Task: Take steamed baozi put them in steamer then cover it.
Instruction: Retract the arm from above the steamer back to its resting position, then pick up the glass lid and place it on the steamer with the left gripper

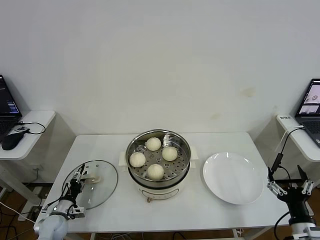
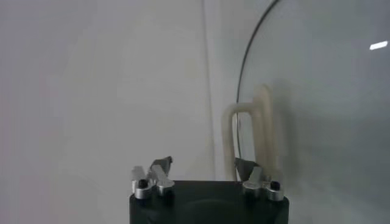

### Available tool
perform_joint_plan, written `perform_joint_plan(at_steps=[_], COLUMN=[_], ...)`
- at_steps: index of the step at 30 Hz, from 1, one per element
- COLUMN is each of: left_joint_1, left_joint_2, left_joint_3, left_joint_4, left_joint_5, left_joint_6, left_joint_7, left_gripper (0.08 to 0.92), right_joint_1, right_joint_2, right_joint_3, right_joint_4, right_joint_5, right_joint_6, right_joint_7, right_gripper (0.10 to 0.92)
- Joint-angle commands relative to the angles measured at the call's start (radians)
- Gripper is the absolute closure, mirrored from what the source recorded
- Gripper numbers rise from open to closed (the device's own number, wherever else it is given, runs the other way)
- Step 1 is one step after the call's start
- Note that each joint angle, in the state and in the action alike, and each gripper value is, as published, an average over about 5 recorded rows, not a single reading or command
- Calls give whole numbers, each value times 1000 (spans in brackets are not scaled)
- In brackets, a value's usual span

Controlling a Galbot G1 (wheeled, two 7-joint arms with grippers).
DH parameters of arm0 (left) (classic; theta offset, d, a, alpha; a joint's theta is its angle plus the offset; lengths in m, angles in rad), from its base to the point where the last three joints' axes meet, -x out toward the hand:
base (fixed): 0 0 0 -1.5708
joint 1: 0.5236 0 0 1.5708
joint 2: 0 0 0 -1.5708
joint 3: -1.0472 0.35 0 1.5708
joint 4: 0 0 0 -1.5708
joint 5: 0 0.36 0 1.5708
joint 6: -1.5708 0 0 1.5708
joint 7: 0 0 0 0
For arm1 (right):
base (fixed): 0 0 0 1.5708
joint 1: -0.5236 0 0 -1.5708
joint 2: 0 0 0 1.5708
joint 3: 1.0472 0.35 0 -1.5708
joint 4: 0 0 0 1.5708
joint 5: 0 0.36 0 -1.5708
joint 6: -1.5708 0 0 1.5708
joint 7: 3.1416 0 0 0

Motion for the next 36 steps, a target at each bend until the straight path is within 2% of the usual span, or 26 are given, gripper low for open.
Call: perform_joint_plan(at_steps=[1, 7, 13, 18, 26, 31, 36], left_joint_1=[-15, -6, 55, 138, 194, 209, 175], left_joint_2=[-3, -7, 19, 66, 136, 181, 206], left_joint_3=[0, -13, -50, -109, -168, -133, -46], left_joint_4=[26, 14, -107, -260, -503, -654, -770], left_joint_5=[-6, -29, -79, -127, -238, -287, -296], left_joint_6=[-7, -31, -7, 82, 165, 249, 334], left_joint_7=[-11, -62, -91, -34, 130, 213, 264], left_gripper=[520, 693, 843, 856, 856, 856, 856], right_joint_1=[-2, -2, 0, 3, 12, 18, 19], right_joint_2=[1, -3, -7, -12, -19, -18, -7], right_joint_3=[-9, -7, -8, -17, -47, -63, -82], right_joint_4=[3, 7, 9, 6, -12, -25, -29], right_joint_5=[-5, -3, -2, -5, -12, -33, -73], right_joint_6=[1, 0, 1, 5, 17, 29, 42], right_joint_7=[0, -1, -2, -3, -6, -6, -7], right_gripper=[203, 203, 203, 202, 202, 203, 203])
